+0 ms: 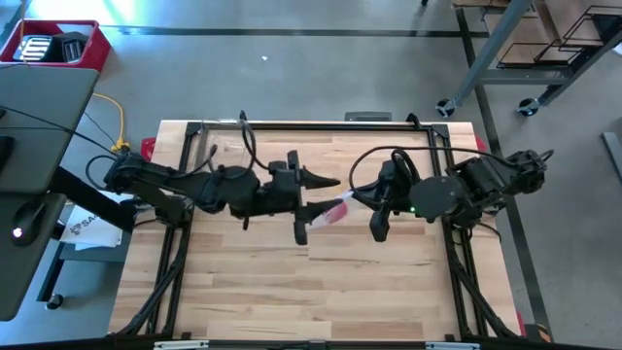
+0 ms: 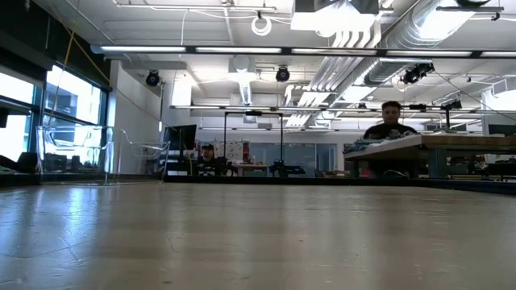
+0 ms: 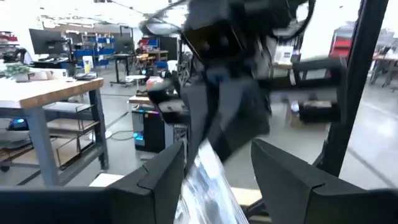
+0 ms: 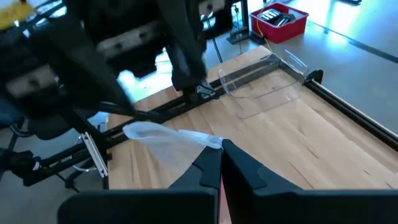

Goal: Roll bandage
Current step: Close the transparent zip bag

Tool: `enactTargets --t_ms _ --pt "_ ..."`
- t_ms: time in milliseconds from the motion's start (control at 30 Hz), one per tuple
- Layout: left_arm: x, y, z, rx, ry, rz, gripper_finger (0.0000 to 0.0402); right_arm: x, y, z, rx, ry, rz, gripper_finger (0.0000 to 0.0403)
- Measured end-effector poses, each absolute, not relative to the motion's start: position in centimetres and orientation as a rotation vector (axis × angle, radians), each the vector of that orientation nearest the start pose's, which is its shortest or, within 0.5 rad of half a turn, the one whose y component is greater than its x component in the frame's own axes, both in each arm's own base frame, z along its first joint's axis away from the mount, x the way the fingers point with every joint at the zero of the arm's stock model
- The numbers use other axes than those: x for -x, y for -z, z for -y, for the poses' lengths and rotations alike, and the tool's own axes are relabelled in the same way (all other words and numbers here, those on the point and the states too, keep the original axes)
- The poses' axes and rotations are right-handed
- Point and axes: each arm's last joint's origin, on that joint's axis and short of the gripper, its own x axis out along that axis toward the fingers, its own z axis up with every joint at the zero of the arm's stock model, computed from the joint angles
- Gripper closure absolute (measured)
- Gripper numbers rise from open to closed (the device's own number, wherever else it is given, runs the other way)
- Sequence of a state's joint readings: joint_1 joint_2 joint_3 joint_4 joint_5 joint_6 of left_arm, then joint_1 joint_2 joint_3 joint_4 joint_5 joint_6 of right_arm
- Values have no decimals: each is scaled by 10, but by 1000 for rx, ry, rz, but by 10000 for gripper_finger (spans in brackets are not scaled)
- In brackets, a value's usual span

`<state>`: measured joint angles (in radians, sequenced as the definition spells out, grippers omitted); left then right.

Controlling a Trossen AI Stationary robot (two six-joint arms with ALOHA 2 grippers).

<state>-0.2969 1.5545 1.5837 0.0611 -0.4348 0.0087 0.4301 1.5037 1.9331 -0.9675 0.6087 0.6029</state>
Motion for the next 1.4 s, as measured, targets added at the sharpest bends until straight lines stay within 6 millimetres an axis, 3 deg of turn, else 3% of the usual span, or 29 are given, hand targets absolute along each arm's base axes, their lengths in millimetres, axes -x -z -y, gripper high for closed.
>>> enactTargets --t_ms 133,400,767,967,1233,1400 --pt "-340 -436 102 -23 -189 35 202 -258 -478 -100 -324 310 -387 403" --pt "-331 -433 120 -129 -369 -8 203 -253 -482 -96 -328 344 -356 403" --pt "-356 -416 134 -306 -471 10 239 -255 -482 -94 -325 362 -354 403" --pt "-357 -416 135 -325 -498 10 280 -255 -482 -94 -323 361 -355 403" --pt "-357 -415 134 -352 -525 -8 384 -255 -482 -94 -322 361 -355 403" --pt "-351 -421 134 -373 -524 -14 397 -255 -481 -95 -314 330 -373 403"
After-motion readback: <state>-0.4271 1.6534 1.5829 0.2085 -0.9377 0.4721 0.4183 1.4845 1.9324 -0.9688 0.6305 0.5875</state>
